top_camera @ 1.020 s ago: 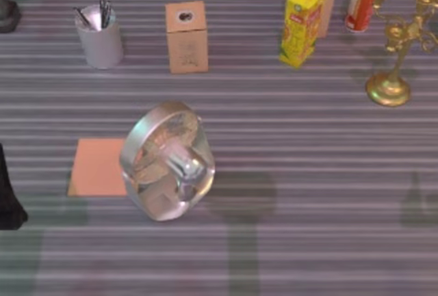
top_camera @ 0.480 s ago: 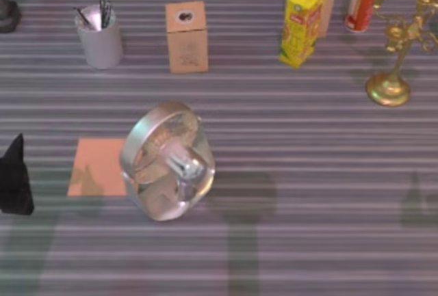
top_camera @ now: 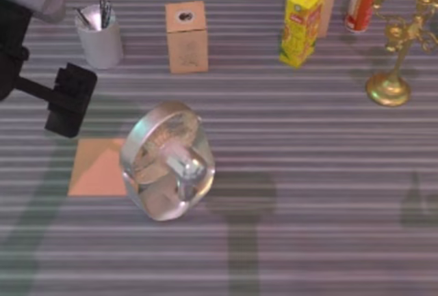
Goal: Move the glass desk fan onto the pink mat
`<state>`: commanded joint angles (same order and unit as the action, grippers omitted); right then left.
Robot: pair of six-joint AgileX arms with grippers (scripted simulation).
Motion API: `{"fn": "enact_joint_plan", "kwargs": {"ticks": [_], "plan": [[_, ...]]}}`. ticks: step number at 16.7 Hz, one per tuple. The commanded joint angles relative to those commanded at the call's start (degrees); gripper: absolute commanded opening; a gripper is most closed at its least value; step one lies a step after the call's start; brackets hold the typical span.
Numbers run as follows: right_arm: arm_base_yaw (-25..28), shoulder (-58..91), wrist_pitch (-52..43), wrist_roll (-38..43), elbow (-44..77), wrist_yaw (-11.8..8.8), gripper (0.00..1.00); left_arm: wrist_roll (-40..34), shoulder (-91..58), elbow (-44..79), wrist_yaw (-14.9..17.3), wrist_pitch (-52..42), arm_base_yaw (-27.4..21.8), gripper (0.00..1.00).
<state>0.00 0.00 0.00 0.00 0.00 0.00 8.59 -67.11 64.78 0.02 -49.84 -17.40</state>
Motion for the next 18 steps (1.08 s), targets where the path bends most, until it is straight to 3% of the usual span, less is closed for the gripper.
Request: {"fn": "enact_joint_plan", "kwargs": {"ticks": [5,9,13,18], "plan": [[0.00,0.00,0.00,0.00,0.00,0.00,1.00,3.15,-27.12,26.42,0.10,-18.63,-6.65,1.00],[0.00,0.00,0.00,0.00,0.00,0.00,1.00,5.08,-42.53,40.62,0.11,-29.61,-10.50,1.00],[0.00,0.00,0.00,0.00,0.00,0.00,1.00,6.01,-49.16,46.26,0.09,-34.82,-12.27,1.00],[0.00,0.00,0.00,0.00,0.00,0.00,1.00,5.98,-49.24,46.26,0.08,-34.84,-12.02,1.00]]}}
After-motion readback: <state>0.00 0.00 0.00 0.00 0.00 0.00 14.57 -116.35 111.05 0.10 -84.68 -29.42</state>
